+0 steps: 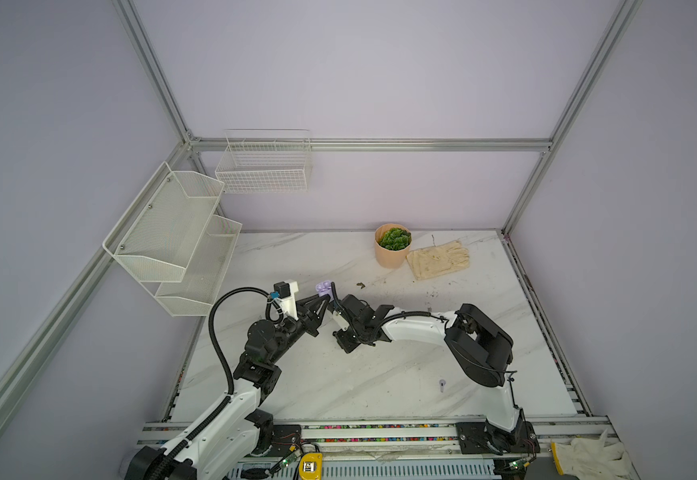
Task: Insert the wireless bluetooth earbuds into the charging case
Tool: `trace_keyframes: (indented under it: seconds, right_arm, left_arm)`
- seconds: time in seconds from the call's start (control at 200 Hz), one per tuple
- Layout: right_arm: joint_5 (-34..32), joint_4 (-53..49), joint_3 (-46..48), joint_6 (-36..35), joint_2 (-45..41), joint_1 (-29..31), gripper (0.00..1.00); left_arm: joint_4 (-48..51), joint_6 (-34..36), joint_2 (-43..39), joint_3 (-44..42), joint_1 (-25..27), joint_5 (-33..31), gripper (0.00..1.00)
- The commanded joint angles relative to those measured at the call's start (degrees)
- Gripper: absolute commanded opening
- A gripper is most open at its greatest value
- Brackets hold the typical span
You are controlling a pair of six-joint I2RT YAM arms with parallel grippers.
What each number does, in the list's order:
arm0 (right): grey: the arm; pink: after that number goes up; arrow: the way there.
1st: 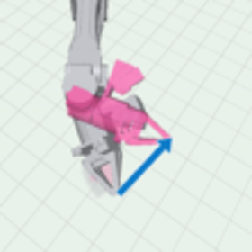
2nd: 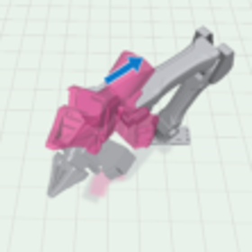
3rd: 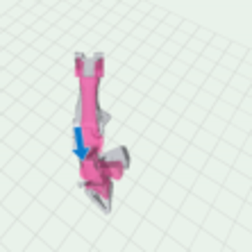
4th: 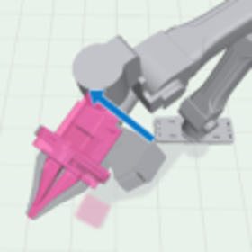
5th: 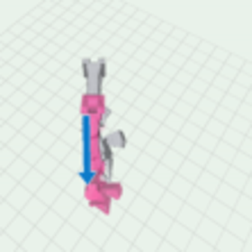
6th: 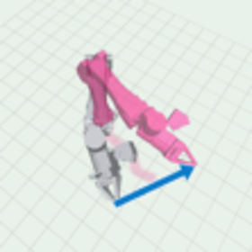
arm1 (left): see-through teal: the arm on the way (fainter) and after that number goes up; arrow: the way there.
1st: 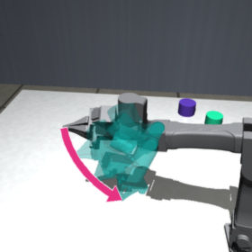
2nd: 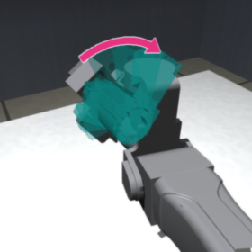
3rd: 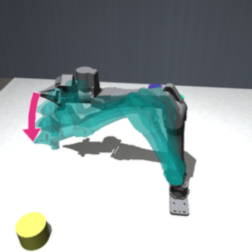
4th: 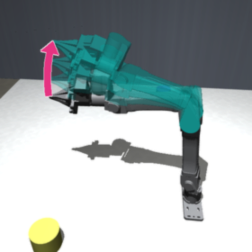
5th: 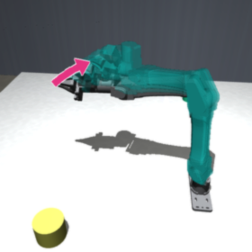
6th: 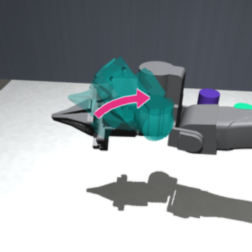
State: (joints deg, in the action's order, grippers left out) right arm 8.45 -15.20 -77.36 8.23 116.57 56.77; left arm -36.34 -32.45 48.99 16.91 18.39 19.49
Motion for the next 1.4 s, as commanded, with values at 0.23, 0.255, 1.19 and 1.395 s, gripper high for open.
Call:
trace_keyframes:
  seconds: [0.23,0.255,1.19,1.395]
  right_arm:
    - [-5.2,-4.8,-0.2,1.4,0.1,2.1,0.18]
    - [-5.6,-5.0,-0.1,1.8,-0.1,2.2,0.18]
    - [-20.5,-10.0,22.3,23.4,-24.2,4.9,0.16]
    - [-23.2,-10.4,24.7,27.9,-24.6,6.4,0.17]
  left_arm:
    - [-2.8,-0.1,-1.5,-1.9,-0.3,0.1,0.00]
    - [-2.7,-0.1,-1.5,-1.9,-0.3,0.0,0.00]
    - [-3.6,-0.5,0.6,-0.9,-0.3,3.6,0.00]
    - [-3.6,-0.6,0.8,-0.8,-0.3,3.8,0.00]
